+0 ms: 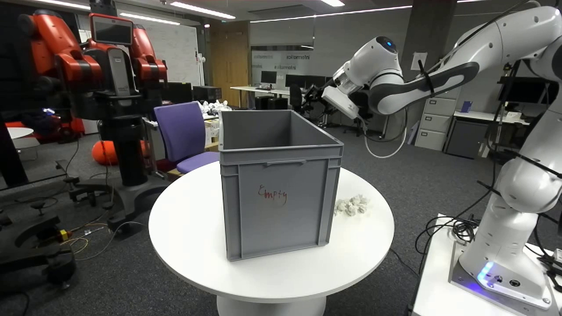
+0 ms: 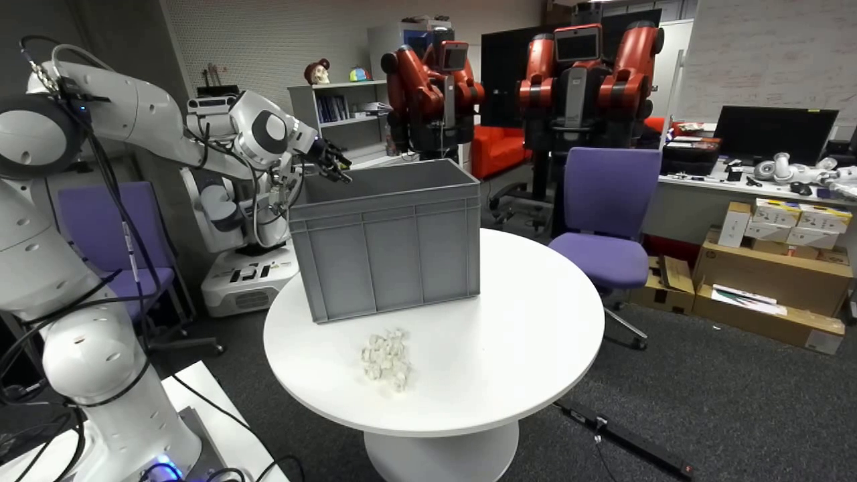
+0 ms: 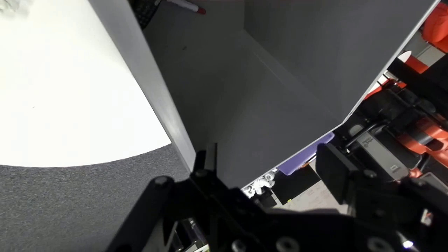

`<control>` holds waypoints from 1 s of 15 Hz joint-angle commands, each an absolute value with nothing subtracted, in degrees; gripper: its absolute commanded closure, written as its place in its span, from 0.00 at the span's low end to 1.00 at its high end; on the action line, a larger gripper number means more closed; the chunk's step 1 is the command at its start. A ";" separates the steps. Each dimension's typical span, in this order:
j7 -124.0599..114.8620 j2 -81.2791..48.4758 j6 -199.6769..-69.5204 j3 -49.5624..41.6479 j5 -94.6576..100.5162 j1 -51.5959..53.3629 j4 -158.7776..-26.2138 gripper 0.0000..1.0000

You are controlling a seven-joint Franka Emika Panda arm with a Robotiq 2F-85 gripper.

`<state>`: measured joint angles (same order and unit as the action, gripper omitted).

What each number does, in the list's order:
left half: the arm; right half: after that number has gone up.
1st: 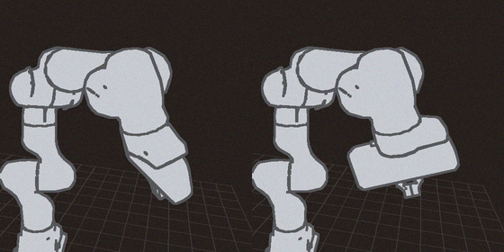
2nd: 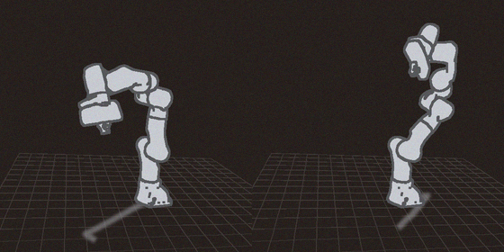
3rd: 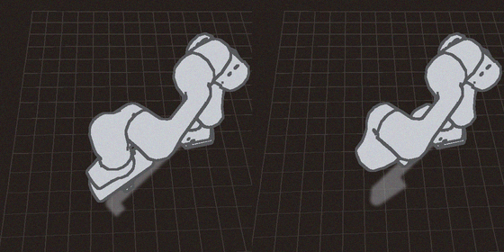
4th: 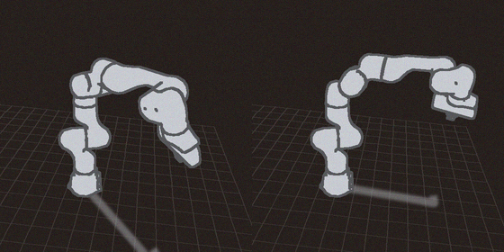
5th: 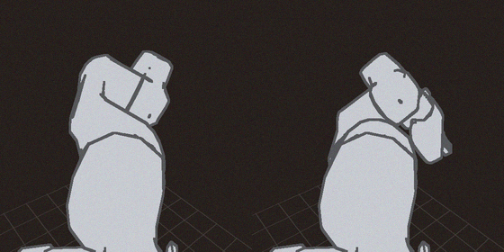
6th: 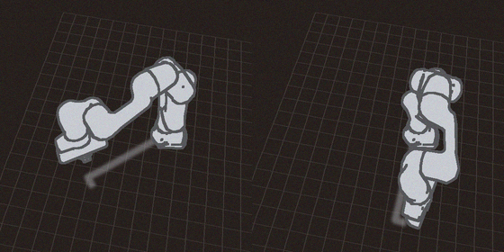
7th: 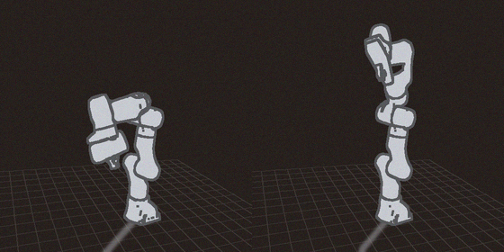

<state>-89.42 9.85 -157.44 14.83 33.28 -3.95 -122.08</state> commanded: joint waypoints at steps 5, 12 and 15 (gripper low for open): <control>-81.19 15.80 -157.44 5.45 26.49 -4.76 -130.63 0.00; -66.89 14.41 -152.67 -1.20 22.68 -11.07 -141.56 0.00; -61.78 8.87 -152.68 -3.21 22.93 -12.82 -142.83 0.00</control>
<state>-66.97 12.62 -152.66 -2.06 23.78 -11.36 -141.87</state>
